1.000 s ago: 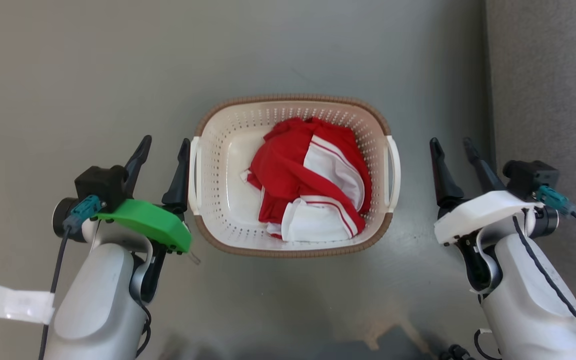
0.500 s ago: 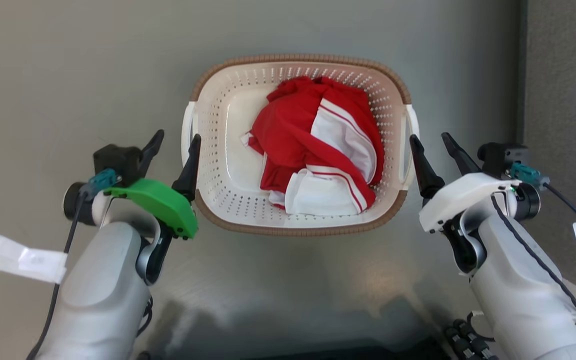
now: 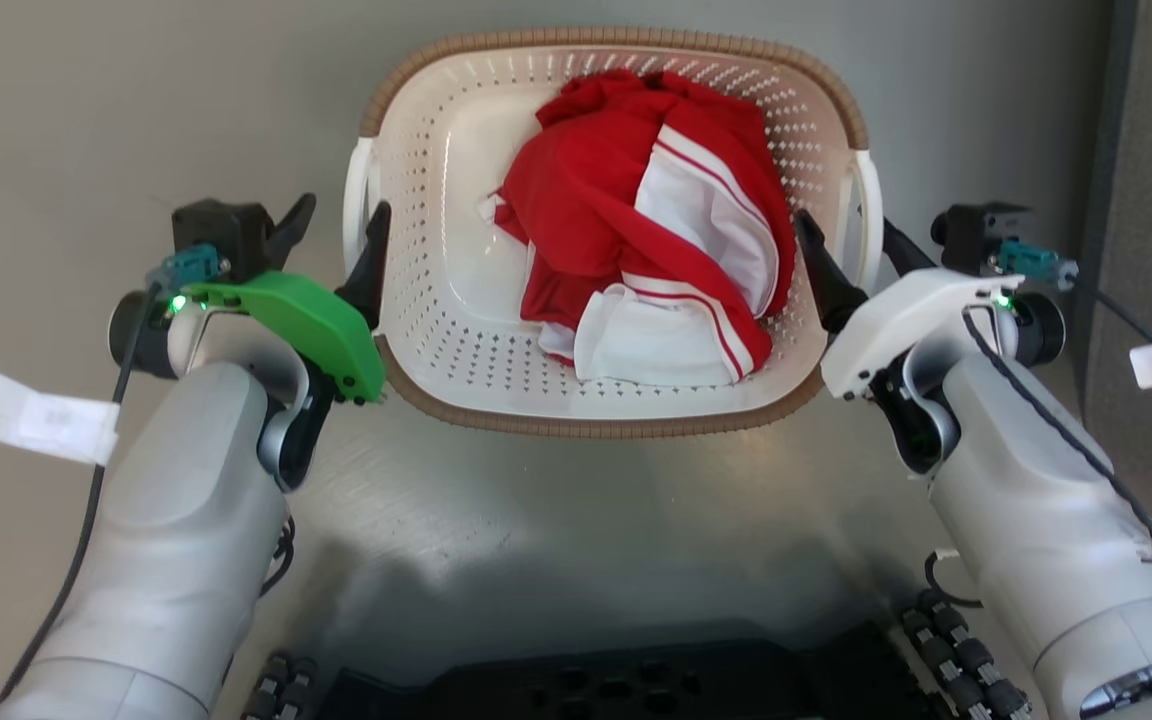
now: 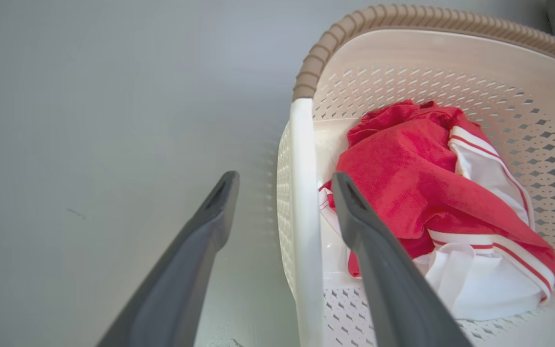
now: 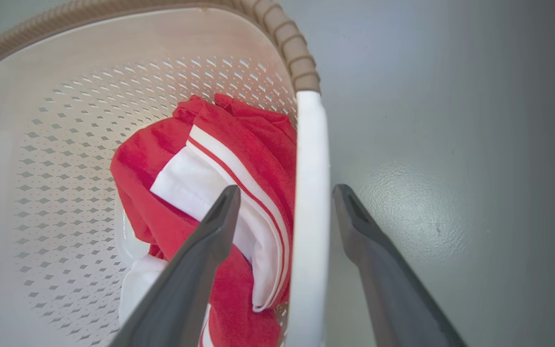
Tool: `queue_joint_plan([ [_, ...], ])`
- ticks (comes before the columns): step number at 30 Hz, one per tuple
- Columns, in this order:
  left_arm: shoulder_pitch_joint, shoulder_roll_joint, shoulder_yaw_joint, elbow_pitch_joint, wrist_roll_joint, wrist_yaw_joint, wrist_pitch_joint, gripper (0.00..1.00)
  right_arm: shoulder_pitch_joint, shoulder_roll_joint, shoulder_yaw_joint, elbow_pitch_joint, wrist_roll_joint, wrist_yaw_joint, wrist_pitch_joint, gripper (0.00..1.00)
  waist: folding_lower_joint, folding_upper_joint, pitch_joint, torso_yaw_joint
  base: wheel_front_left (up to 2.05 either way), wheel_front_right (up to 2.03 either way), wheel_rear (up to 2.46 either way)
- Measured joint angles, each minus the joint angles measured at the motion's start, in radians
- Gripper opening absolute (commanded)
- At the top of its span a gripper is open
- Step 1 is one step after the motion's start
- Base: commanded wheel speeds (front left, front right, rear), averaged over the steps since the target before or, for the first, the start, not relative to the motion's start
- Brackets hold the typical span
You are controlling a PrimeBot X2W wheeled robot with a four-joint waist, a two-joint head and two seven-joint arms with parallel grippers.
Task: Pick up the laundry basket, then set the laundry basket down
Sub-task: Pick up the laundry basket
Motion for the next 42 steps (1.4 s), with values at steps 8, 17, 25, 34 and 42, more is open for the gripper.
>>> queue_joint_plan([
  [8,-0.067,0.003,-0.071,0.041,-0.033,0.0,0.008,1.0,-0.072,0.0,0.021,0.057,0.023,0.0,0.004,1.0,0.0,0.0,0.067,0.001,0.0,0.0,0.0],
  [17,-0.102,0.002,-0.118,0.076,-0.061,-0.001,-0.011,0.0,-0.107,-0.001,0.053,0.106,0.047,0.0,-0.006,0.0,0.0,0.0,0.077,0.009,0.0,0.0,0.0],
  [25,-0.105,-0.012,-0.156,0.111,-0.115,0.001,-0.025,0.0,-0.113,0.005,0.075,0.136,0.082,-0.001,-0.023,0.0,0.0,0.0,0.056,0.011,0.0,0.0,0.0],
  [34,-0.105,-0.012,-0.193,0.142,-0.165,0.001,-0.036,0.0,-0.113,0.005,0.099,0.153,0.109,-0.001,-0.024,0.0,0.0,0.0,0.022,0.011,0.0,0.0,0.0],
  [42,-0.1,-0.012,-0.226,0.175,-0.205,0.001,-0.044,0.0,-0.113,0.006,0.131,0.18,0.15,0.0,-0.027,0.0,0.0,0.0,-0.045,0.01,0.0,0.0,0.0],
])
